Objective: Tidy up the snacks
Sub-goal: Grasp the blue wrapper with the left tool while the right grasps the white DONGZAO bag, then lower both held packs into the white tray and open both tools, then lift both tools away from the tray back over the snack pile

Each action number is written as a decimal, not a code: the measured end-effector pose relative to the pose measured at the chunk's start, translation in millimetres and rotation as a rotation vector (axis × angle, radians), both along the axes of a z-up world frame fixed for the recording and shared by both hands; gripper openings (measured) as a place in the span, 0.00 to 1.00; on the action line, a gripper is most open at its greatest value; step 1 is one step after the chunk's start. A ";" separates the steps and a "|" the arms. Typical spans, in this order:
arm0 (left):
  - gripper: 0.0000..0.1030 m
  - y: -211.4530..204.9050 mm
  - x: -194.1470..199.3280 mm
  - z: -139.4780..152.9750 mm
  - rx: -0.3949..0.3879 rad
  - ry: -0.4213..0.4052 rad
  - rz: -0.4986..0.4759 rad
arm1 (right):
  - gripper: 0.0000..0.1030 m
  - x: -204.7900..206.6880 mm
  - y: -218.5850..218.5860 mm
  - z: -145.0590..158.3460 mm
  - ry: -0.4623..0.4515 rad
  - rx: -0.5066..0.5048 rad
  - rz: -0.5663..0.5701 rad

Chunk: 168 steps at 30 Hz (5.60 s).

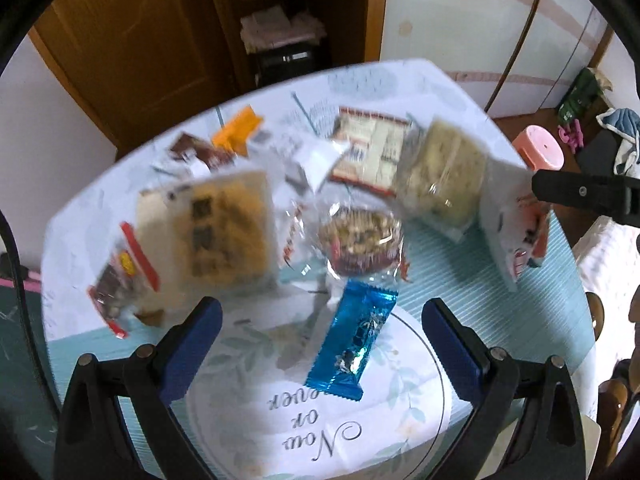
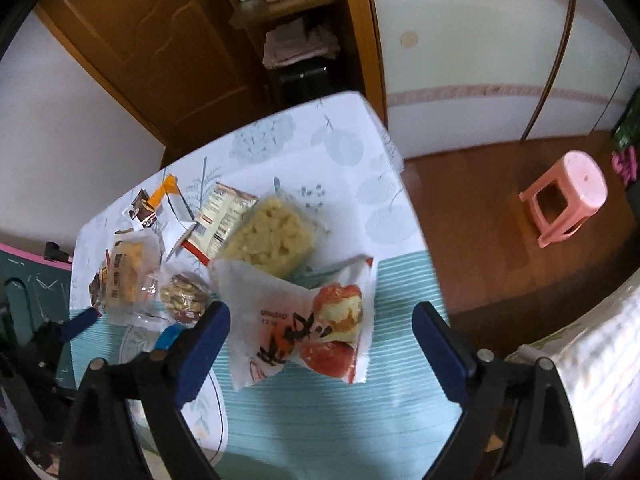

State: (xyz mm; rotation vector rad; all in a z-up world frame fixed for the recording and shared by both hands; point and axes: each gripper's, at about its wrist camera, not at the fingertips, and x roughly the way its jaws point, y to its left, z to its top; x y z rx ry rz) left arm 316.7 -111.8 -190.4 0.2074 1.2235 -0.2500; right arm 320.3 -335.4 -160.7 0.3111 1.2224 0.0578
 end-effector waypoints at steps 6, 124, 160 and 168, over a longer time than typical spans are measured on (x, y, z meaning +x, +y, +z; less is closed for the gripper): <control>0.84 1.5 5.0 -23.6 -0.007 0.084 0.028 | 0.93 7.2 10.1 -30.3 0.029 0.031 -0.004; 0.82 114.9 -320.9 146.4 -0.210 -0.309 0.071 | 0.86 -332.1 126.1 123.3 -0.391 -0.100 0.153; 1.00 153.7 -141.5 470.1 0.259 -0.816 0.075 | 0.86 -114.1 148.4 407.9 -0.499 -0.239 0.152; 1.00 158.3 -25.2 299.4 0.335 -0.521 -0.019 | 0.86 -22.7 189.4 278.3 -0.265 -0.150 0.203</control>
